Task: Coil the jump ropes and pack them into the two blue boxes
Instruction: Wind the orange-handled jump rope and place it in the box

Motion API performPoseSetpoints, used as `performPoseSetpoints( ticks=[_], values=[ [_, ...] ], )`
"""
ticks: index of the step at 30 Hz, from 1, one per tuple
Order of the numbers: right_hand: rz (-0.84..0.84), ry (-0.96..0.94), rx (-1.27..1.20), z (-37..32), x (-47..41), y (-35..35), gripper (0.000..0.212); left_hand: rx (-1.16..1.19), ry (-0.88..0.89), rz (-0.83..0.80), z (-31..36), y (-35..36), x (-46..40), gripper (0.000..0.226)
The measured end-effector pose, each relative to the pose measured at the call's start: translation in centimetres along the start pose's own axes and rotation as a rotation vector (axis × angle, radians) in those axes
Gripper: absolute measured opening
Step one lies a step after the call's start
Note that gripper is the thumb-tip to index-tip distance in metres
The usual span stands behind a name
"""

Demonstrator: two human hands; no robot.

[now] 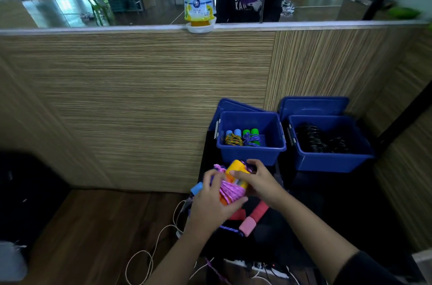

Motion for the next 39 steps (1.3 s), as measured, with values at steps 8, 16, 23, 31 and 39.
performPoseSetpoints(
  ticks=[8,16,23,31,39],
  values=[
    [0.032,-0.076,0.028,0.6,-0.4,1.3,0.018,0.43,-0.407,0.031,-2.7,1.8,-0.4,0.015],
    [0.133,-0.151,0.148,0.1,-0.1,0.9,0.022,0.451,-0.402,0.089,-2.7,2.7,-0.4,0.028],
    [0.071,-0.253,0.124,-0.5,0.5,1.9,0.027,0.528,-0.513,0.123,-4.1,2.8,-1.3,0.031],
    [0.19,-0.235,0.015,-0.5,-0.3,-1.0,0.03,0.525,-0.485,-0.005,-3.7,6.0,-3.2,0.034],
    [0.368,-0.241,0.07,-3.9,-5.9,-10.0,0.03,0.348,-0.397,-0.285,-3.2,12.0,-10.0,0.048]
  ],
)
Point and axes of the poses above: each hand's wrist, its own x-axis away from the middle knuckle, its own y-axis out of the palm, z = x × y, the point moved 10 cm from there along -x, towards the middle knuckle, and after that the axes turned 1 degree about -y, right-handed, at the moved point
